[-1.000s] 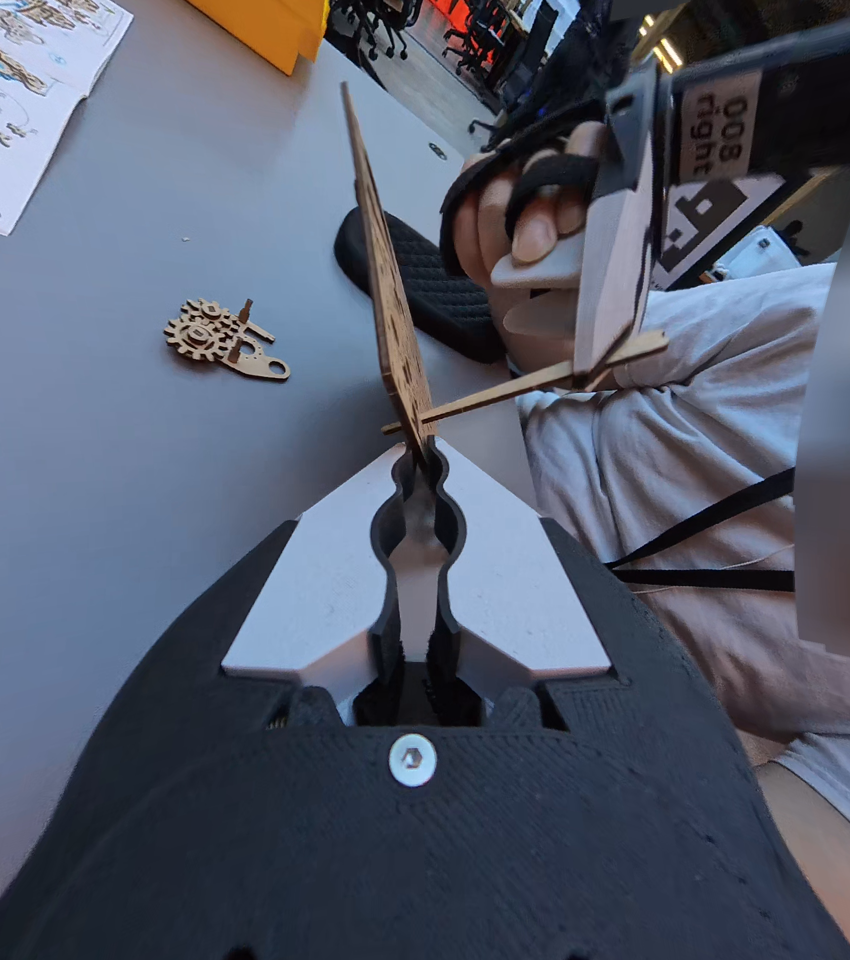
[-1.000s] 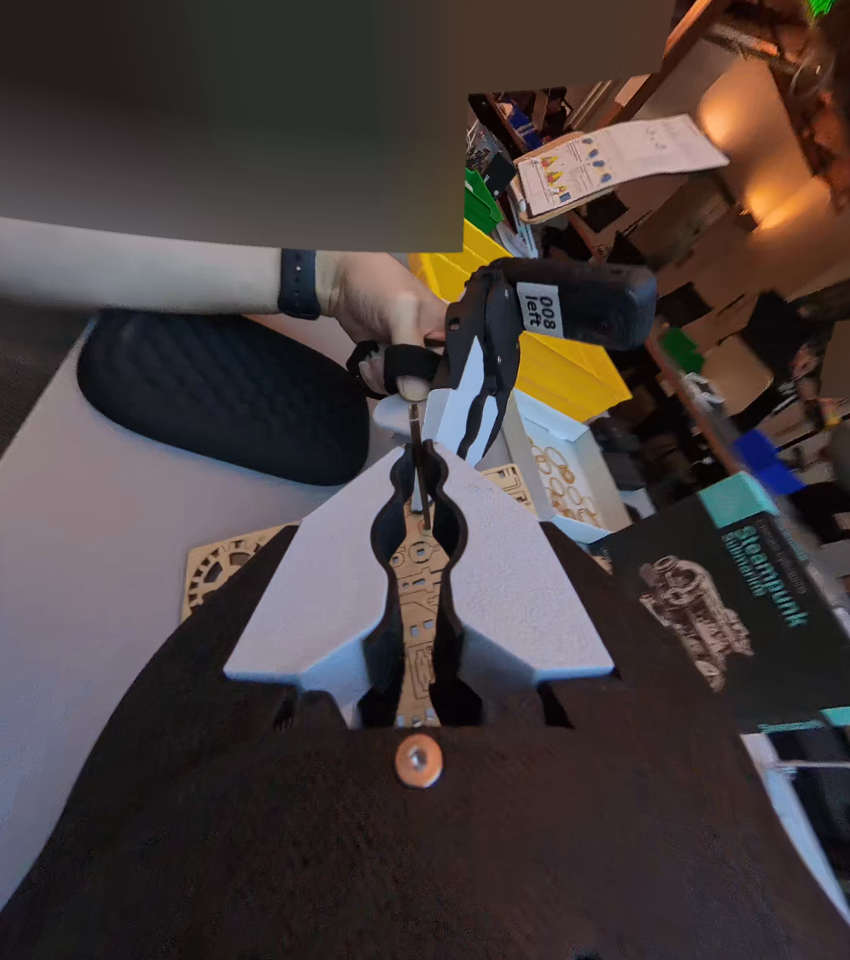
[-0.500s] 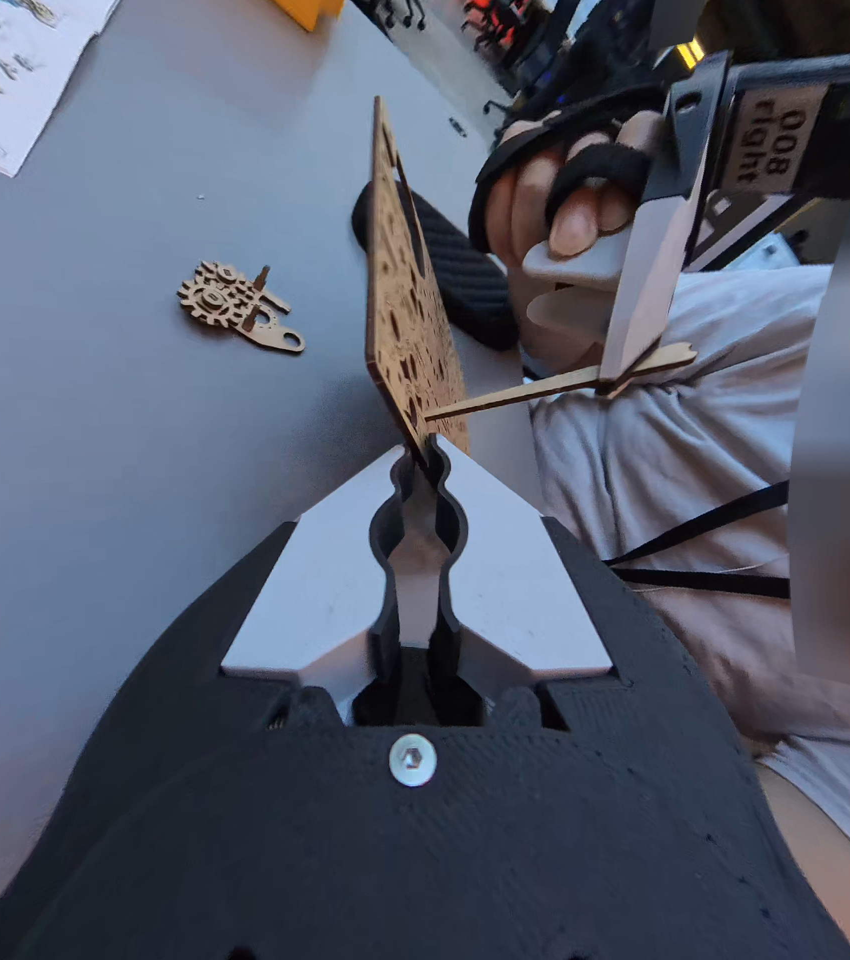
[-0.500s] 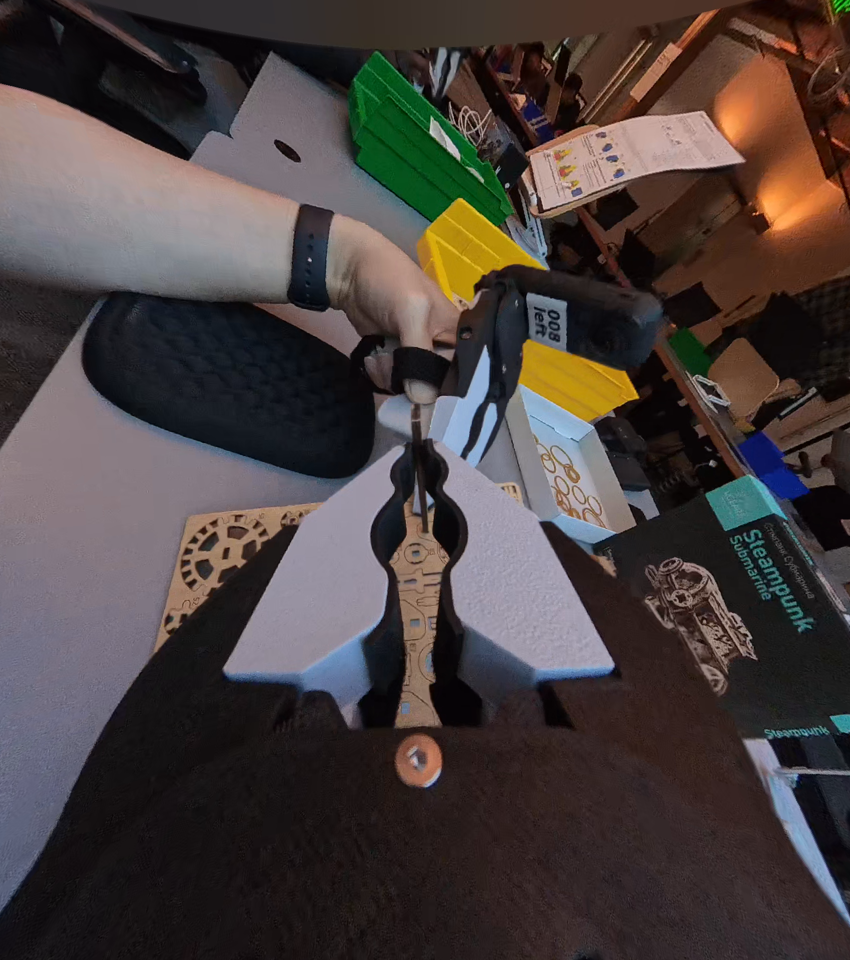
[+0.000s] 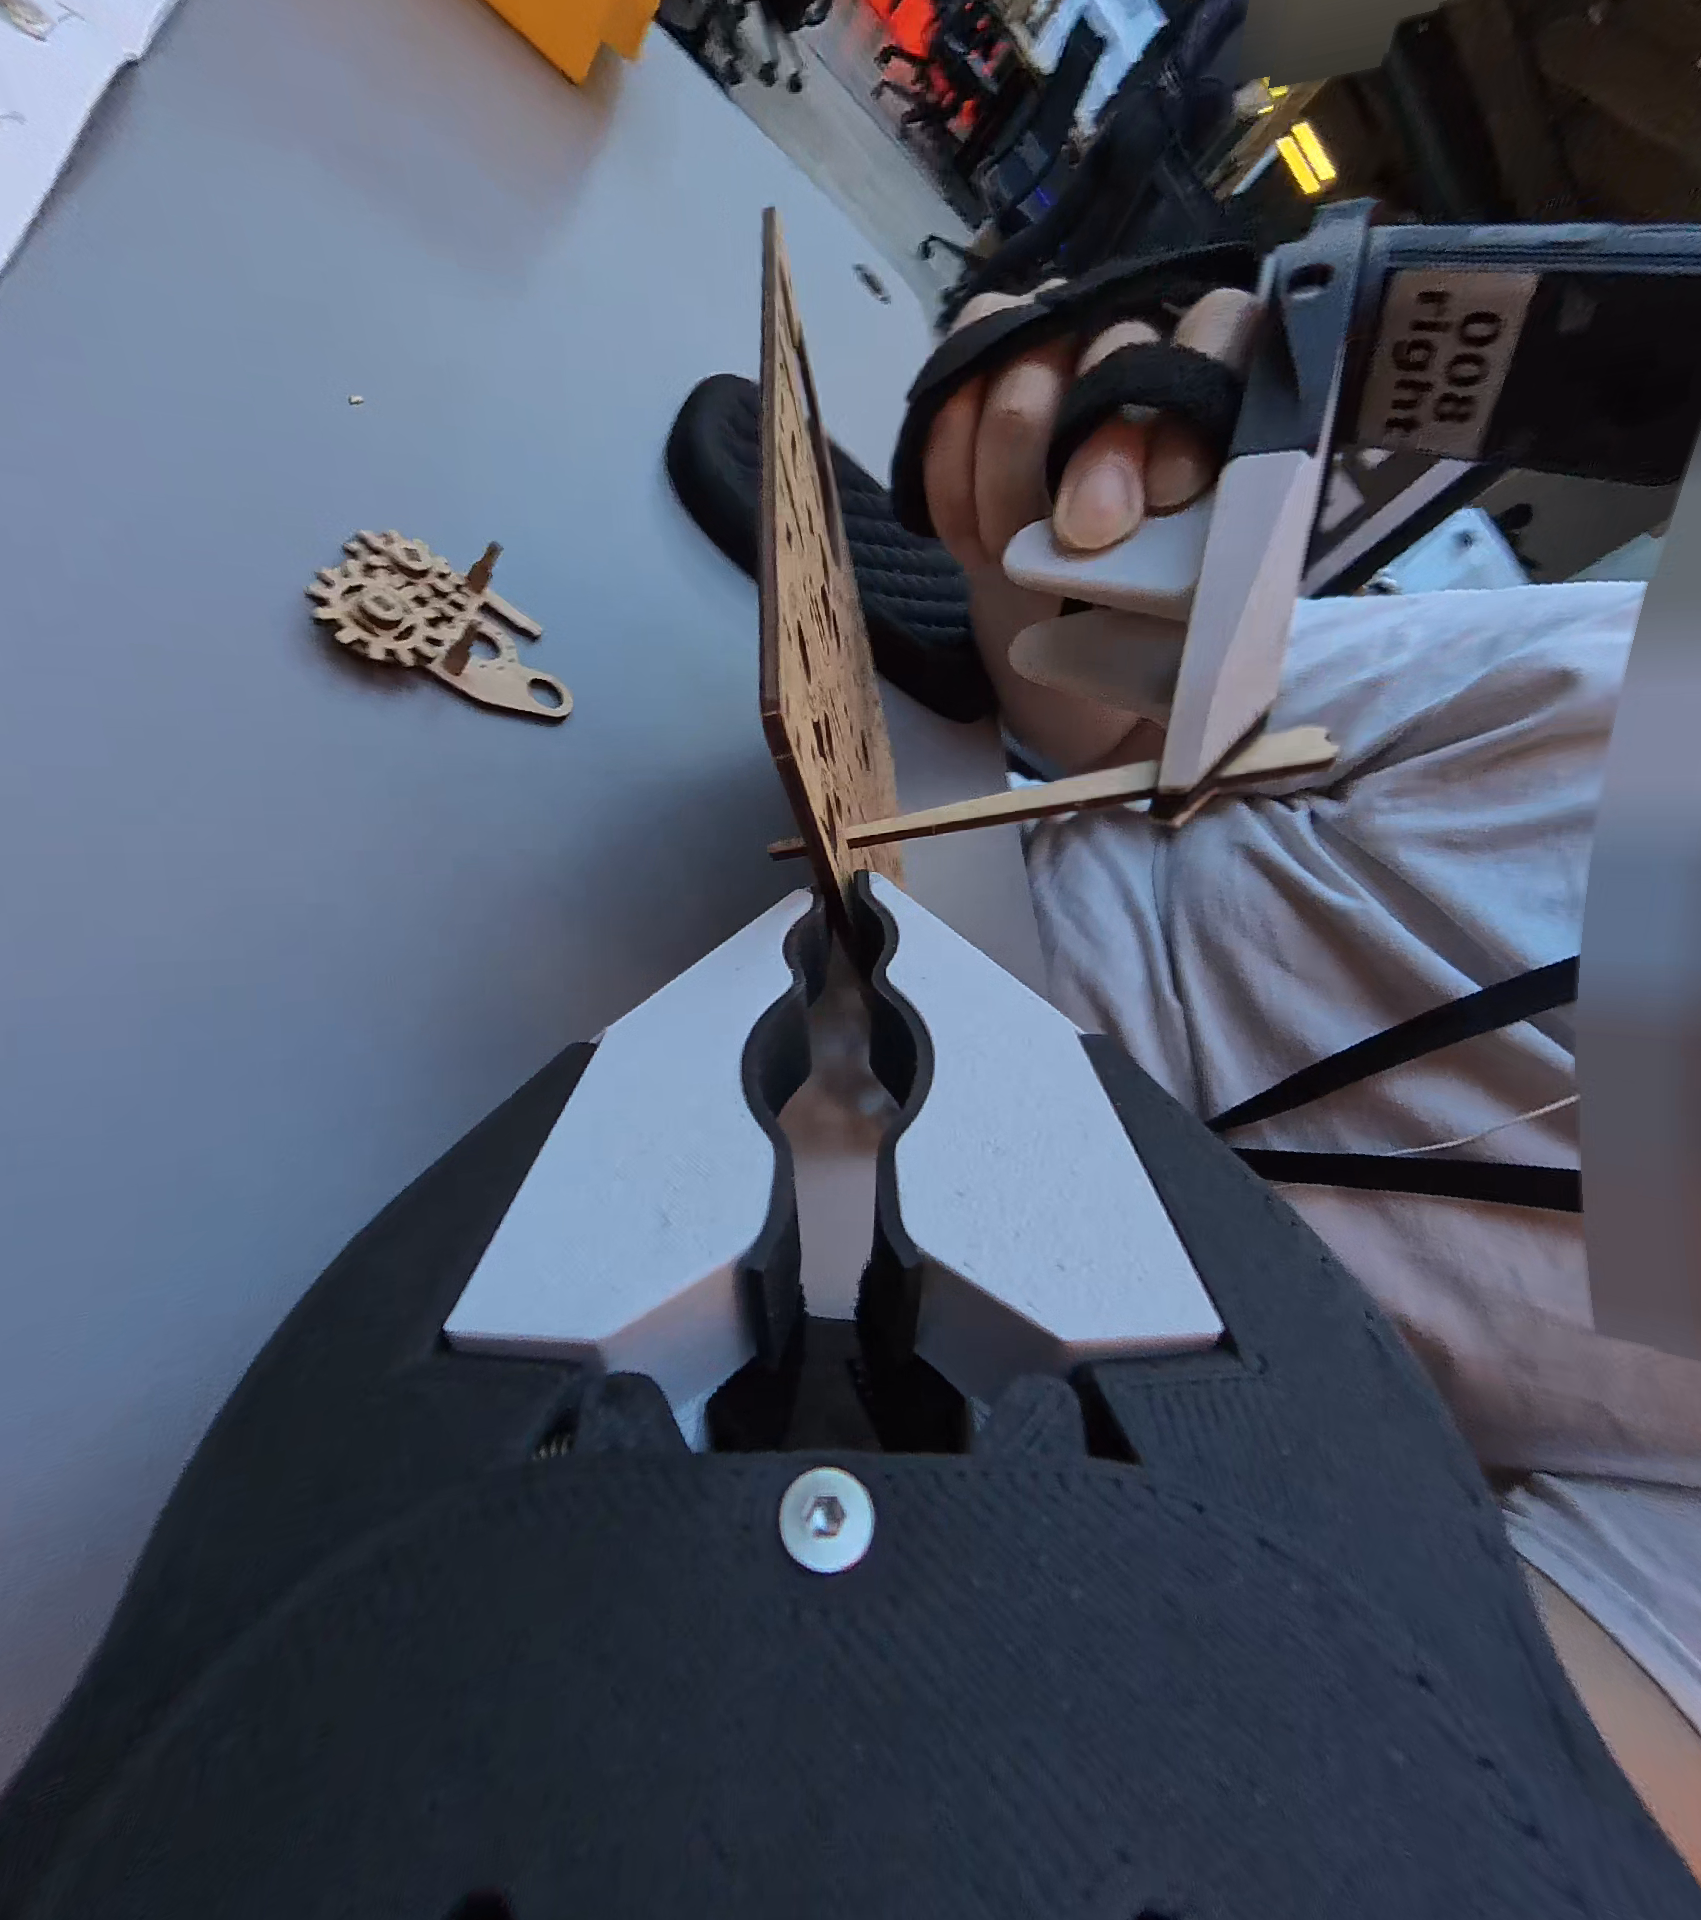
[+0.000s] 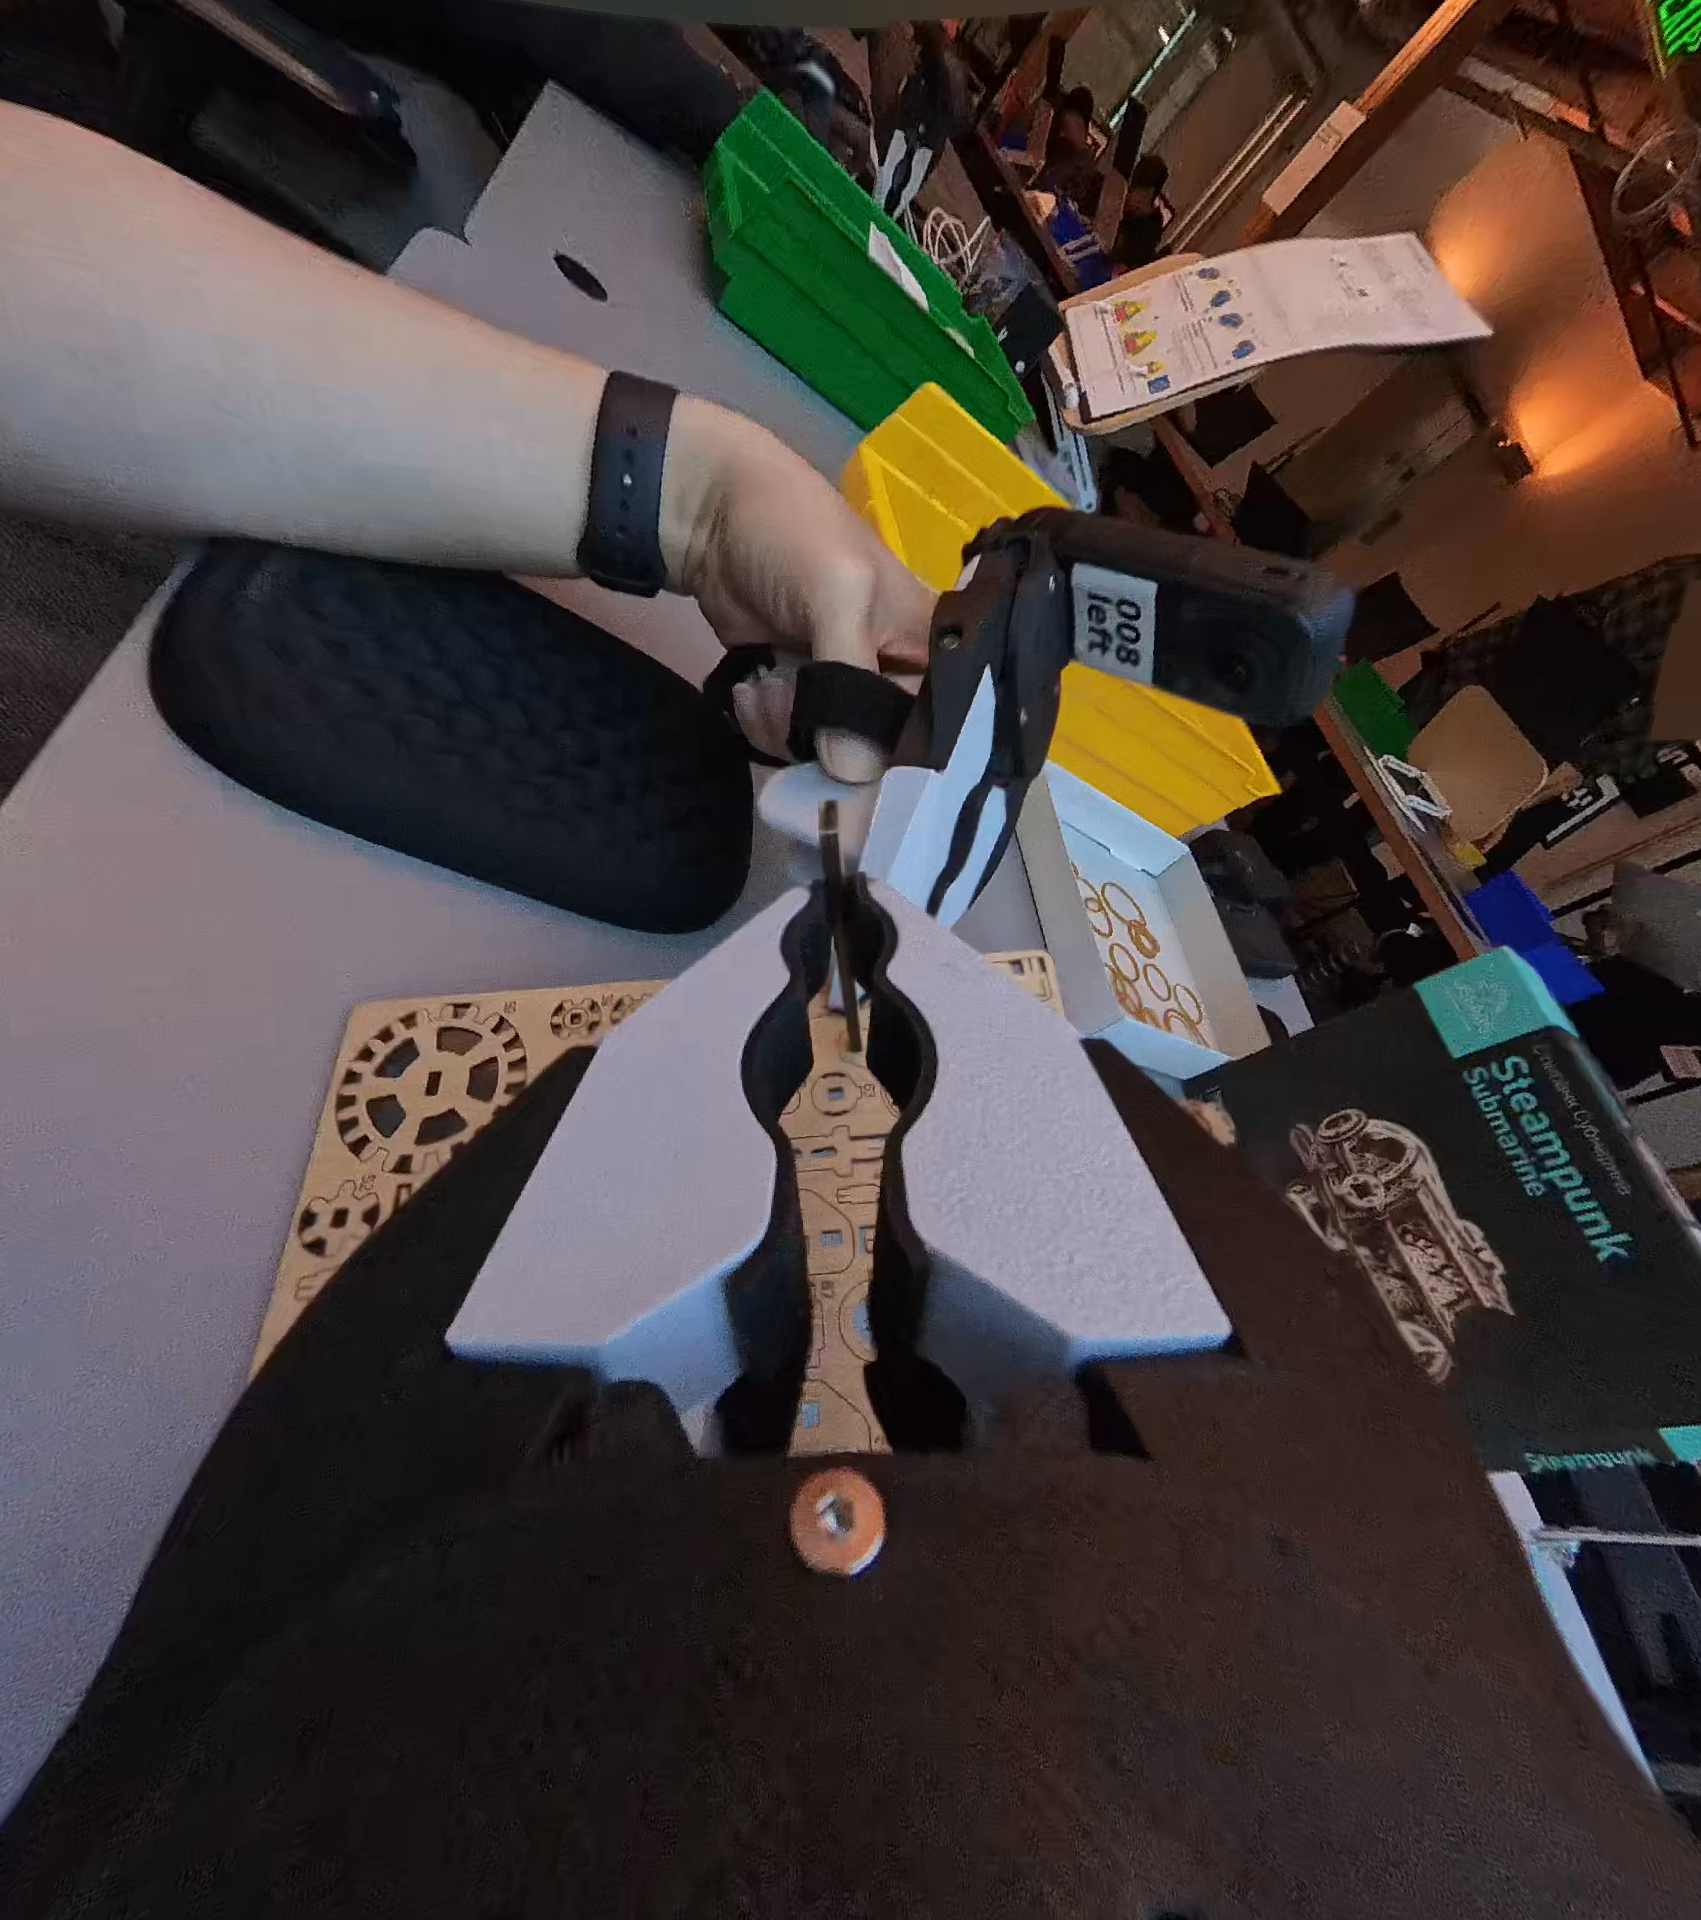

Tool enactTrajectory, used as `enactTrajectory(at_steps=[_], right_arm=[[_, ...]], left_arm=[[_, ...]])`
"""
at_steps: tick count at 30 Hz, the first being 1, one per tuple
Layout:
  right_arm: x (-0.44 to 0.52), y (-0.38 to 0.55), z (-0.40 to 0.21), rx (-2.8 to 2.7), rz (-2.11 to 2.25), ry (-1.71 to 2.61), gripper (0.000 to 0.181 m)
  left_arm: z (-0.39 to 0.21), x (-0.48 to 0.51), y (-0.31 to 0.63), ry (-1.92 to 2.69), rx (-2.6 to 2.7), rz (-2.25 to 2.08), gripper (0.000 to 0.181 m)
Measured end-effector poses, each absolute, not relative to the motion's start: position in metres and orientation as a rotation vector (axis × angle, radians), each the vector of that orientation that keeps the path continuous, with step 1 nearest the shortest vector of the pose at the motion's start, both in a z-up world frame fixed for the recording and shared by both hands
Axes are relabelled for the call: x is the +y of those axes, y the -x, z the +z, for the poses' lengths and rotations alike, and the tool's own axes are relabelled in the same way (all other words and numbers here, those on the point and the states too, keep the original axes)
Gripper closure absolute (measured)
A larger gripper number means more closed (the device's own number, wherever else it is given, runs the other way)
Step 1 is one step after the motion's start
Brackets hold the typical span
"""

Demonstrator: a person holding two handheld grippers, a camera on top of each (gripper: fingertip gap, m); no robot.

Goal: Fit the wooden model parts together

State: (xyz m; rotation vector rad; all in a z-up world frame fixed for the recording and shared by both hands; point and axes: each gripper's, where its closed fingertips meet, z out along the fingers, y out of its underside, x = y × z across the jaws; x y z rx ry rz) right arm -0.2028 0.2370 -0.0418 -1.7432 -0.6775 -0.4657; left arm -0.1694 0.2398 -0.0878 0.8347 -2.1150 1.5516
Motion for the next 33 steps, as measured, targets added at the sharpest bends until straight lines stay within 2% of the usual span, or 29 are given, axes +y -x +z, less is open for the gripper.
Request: enactTrajectory(at_steps=[7, 14, 18, 24, 28, 30, 33], right_arm=[[0.238, 0.204, -0.038, -0.666, -0.533, 1.753, 0.181], [0.239, 0.202, -0.029, -0.551, -0.426, 1.758, 0.181], [0.241, 0.209, -0.047, -0.852, -0.798, 1.722, 0.180], [0.235, 0.203, -0.024, -0.532, -0.350, 1.748, 0.181], [0.242, 0.215, -0.029, -0.693, -0.546, 1.722, 0.180], [0.238, 0.217, 0.001, -0.569, -0.410, 1.640, 0.180], [0.226, 0.208, 0.019, -0.547, -0.373, 1.597, 0.181]], left_arm=[[-0.090, 0.238, 0.169, -0.824, -2.120, 1.545, 0.179], [-0.085, 0.239, 0.171, -0.819, -2.088, 1.558, 0.180], [-0.090, 0.241, 0.168, -0.875, -2.064, 1.533, 0.180], [-0.081, 0.237, 0.176, -0.793, -2.058, 1.558, 0.181], [-0.088, 0.241, 0.171, -0.852, -2.085, 1.530, 0.180], [-0.117, 0.252, 0.160, -1.016, -2.157, 1.392, 0.176], [-0.108, 0.243, 0.166, -0.936, -2.123, 1.429, 0.177]])
